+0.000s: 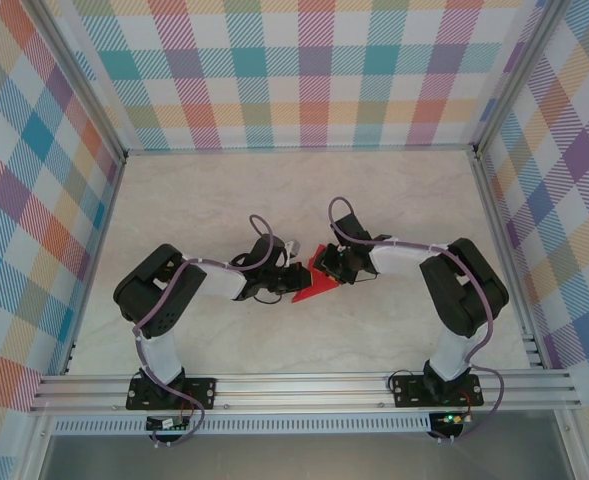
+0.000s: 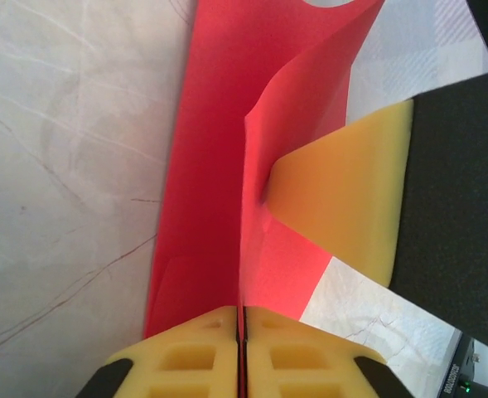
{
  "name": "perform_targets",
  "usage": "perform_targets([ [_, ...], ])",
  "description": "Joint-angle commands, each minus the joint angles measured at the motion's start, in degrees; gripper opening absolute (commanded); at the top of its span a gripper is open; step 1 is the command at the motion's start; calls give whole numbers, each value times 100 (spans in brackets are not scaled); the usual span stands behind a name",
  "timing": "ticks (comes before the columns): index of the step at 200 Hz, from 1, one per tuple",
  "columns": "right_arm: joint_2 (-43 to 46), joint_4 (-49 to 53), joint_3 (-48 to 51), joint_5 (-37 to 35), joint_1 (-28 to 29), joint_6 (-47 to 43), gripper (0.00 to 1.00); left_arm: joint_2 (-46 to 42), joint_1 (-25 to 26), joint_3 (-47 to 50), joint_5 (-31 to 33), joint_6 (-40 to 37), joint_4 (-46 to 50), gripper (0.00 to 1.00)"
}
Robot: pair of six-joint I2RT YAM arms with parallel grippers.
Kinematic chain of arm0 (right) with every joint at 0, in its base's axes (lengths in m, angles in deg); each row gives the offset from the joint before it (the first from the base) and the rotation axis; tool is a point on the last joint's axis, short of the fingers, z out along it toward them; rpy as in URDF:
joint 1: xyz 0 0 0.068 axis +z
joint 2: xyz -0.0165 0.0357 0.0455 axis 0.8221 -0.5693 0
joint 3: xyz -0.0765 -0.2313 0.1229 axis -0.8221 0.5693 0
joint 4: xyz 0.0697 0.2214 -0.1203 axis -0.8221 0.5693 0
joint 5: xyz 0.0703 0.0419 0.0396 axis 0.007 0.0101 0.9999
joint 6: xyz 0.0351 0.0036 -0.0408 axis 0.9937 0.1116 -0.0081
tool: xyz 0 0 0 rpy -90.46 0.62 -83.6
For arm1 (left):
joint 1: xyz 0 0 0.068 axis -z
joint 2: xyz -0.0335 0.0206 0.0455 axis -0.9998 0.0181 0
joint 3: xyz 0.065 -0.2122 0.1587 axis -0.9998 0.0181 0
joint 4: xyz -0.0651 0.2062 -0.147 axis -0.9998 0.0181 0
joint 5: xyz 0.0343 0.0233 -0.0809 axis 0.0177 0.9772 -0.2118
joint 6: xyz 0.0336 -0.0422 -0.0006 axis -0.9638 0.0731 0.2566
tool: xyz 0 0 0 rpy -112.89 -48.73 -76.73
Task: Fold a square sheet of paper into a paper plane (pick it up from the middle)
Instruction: Fourth fold the wing at the center of the table.
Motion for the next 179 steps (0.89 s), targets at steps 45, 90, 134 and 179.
perform_targets([
  [45,690,512,365,-214,-73,-631,41,111,-71,-140,-318,187,-56,4],
  [90,705,388,438,-49,-168,-736,42,197,-71,-171,-556,467,-218,5],
  [134,418,272,291,237,-254,-914,45,265,-71,-227,-658,403,-156,7],
  [179,204,341,127,285,-262,-1106,47,304,-71,-325,-755,286,-30,9],
])
